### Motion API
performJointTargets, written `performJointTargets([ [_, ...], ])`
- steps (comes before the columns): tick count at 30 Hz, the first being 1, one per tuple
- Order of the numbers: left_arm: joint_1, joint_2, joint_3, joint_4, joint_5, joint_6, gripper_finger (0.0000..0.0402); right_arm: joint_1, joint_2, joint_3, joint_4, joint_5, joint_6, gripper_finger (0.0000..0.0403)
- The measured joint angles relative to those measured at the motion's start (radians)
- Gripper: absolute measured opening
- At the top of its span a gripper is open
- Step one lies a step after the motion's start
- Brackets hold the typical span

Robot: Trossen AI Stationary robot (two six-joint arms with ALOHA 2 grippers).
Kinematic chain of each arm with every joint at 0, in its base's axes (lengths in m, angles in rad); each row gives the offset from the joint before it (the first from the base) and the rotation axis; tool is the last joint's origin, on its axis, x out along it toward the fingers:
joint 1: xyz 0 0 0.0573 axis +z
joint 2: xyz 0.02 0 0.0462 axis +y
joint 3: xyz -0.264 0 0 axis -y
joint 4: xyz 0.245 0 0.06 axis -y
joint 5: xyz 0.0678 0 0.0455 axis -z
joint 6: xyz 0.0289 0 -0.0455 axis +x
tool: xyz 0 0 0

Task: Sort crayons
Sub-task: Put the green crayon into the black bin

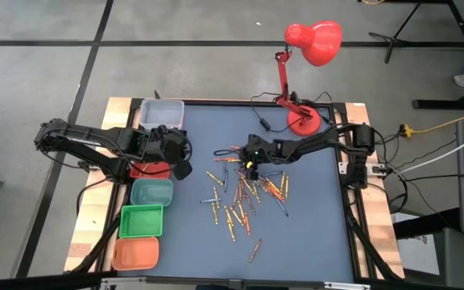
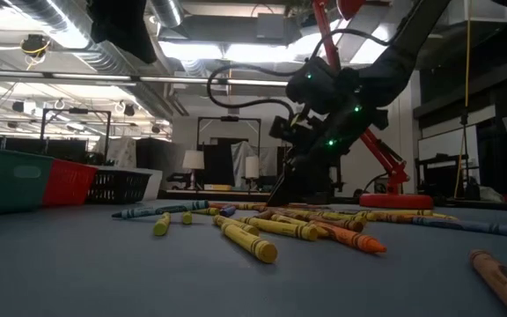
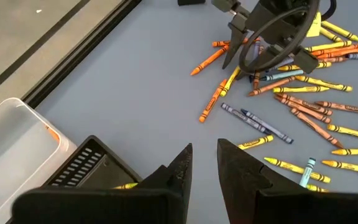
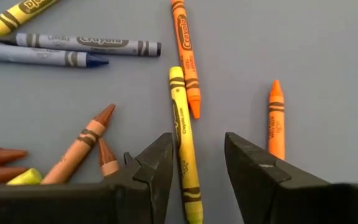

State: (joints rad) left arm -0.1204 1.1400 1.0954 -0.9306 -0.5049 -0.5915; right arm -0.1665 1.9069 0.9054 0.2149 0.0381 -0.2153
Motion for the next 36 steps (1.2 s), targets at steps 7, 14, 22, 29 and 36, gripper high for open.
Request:
performJointTargets([
  [7, 0.000, 0.004, 0.000, 0.000, 0.000, 0.000, 0.0059, 0.000, 0.003, 0.000, -0.001, 0.004, 0.000, 0.0135],
  [14, 0.000, 0.072, 0.000, 0.005, 0.000, 0.000, 0.0059, 0.000, 0.003, 0.000, -0.004, -0.004, 0.000, 0.0076],
  [22, 0.000, 0.219, 0.000, 0.005, 0.001, 0.001, 0.0059, 0.000, 0.003, 0.000, -0.005, 0.000, 0.000, 0.0023],
  [29, 0.000, 0.342, 0.000, 0.013, 0.001, 0.002, 0.0059, 0.002, 0.003, 0.000, 0.003, 0.006, 0.000, 0.0014],
  [36, 0.000, 0.431, 0.000, 0.120, 0.044, 0.127, 0.0059, 0.002, 0.000, 0.006, -0.006, -0.006, 0.000, 0.0013],
])
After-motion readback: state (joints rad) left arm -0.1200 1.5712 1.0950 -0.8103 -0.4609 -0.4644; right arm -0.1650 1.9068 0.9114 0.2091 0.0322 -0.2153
